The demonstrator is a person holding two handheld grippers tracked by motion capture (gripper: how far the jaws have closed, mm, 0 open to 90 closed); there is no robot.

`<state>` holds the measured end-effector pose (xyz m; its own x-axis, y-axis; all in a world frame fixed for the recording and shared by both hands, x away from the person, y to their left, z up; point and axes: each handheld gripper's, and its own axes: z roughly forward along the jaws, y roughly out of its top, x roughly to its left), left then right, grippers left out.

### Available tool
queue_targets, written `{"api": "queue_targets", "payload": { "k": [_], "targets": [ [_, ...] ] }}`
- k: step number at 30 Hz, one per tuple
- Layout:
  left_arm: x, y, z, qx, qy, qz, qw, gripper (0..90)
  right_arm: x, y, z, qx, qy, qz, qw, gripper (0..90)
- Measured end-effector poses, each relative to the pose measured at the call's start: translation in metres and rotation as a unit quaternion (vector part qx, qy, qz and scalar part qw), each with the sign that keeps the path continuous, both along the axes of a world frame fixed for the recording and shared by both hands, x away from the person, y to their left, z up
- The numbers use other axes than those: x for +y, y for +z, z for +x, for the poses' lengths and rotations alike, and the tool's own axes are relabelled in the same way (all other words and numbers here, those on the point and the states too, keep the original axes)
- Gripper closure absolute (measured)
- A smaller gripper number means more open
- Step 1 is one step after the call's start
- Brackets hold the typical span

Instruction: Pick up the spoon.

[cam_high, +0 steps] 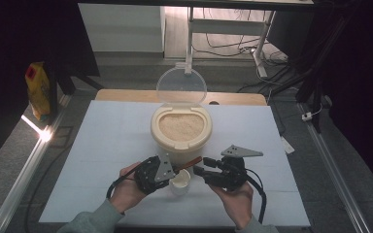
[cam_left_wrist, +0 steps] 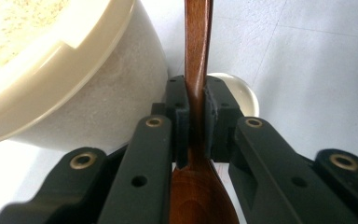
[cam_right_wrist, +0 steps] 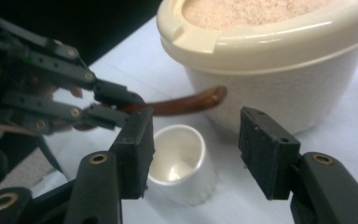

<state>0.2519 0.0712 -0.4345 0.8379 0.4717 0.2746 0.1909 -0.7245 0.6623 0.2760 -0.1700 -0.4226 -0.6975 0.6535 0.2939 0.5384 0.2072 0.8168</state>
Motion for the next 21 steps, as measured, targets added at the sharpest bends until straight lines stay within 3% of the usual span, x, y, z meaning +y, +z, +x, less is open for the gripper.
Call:
{"api": "queue_targets", "payload": {
  "k": [12, 16, 21],
  "targets": [
    [-0.007, -0.001, -0.002, -0.011, 0.002, -0.003, 0.9999, 80.4, 0.004, -0.004, 0.003, 0.008, -0.015, 0.023, 0.9996, 51.9],
    [-0.008, -0.001, -0.003, -0.020, 0.005, -0.002, 0.9998, 80.3, 0.004, -0.004, 0.004, 0.005, -0.024, 0.032, 0.9992, 55.6],
    [-0.011, -0.002, -0.006, -0.041, 0.011, 0.007, 0.9991, 80.2, 0.002, -0.006, 0.006, 0.018, -0.034, 0.059, 0.9975, 61.3]
  ]
}}
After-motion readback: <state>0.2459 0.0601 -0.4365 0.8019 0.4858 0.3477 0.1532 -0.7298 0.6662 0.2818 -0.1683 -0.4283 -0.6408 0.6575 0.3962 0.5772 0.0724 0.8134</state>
